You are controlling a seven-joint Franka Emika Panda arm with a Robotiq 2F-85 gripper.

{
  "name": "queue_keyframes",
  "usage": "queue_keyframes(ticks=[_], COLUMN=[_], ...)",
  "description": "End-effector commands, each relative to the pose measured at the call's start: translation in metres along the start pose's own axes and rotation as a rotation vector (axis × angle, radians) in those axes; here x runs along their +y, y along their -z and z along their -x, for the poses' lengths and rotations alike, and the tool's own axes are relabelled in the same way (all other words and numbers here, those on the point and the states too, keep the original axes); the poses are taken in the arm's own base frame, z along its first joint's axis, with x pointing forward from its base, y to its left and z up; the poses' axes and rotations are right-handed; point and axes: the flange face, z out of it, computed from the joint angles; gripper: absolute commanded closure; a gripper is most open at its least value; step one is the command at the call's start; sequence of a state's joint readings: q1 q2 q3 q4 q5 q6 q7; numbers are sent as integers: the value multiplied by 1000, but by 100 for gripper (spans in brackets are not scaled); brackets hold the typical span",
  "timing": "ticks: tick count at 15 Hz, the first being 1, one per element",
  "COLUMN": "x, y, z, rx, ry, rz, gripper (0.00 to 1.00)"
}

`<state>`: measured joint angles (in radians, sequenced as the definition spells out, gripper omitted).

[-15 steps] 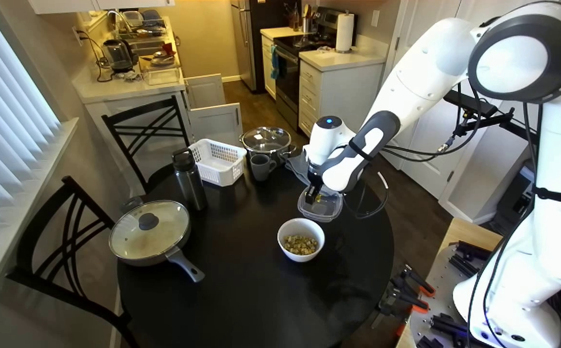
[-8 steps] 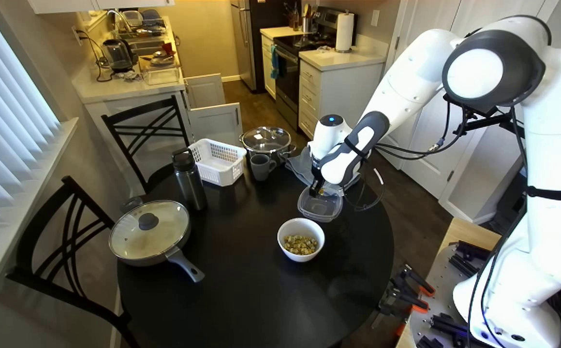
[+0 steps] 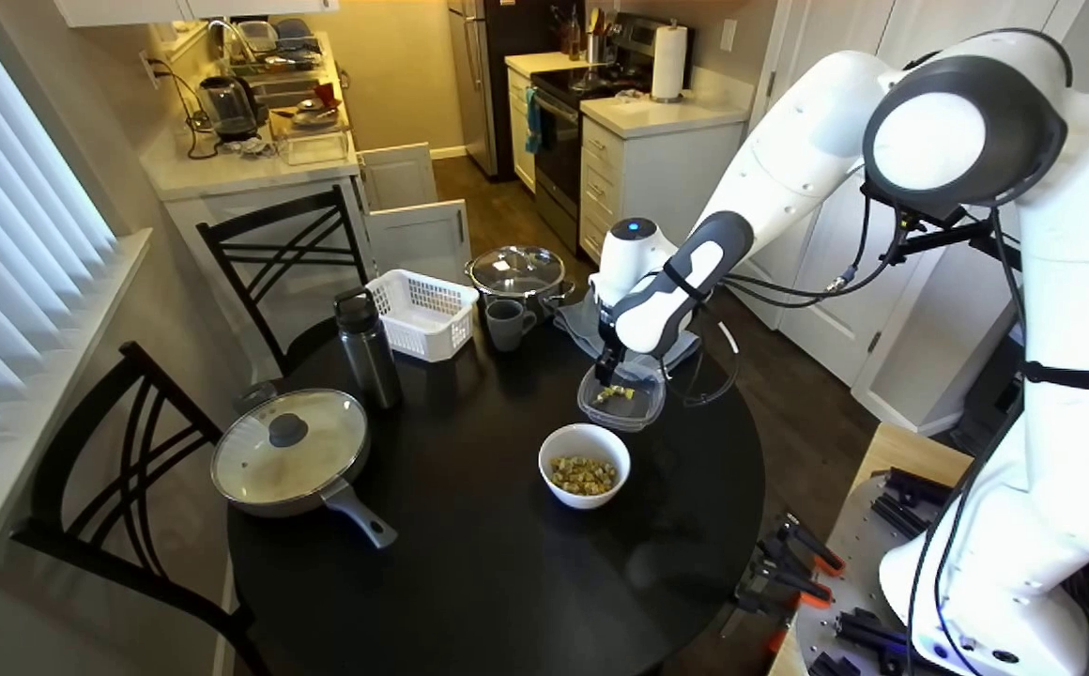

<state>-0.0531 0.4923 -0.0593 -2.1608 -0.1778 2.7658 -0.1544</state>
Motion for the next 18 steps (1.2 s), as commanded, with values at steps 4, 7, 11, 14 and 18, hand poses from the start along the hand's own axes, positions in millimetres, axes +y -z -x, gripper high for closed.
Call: queue_keyframes(ticks=[4, 7, 11, 14, 18], x=[-87, -143, -188, -198, -193], y=[79, 78, 55, 34, 15], z=[-2, -4, 7, 19, 25], rx=[27, 6, -63, -99, -113], ry=[183, 246, 290, 308, 299], rz=[-98, -167, -209, -218, -208], gripper=[0, 0, 0, 0, 0])
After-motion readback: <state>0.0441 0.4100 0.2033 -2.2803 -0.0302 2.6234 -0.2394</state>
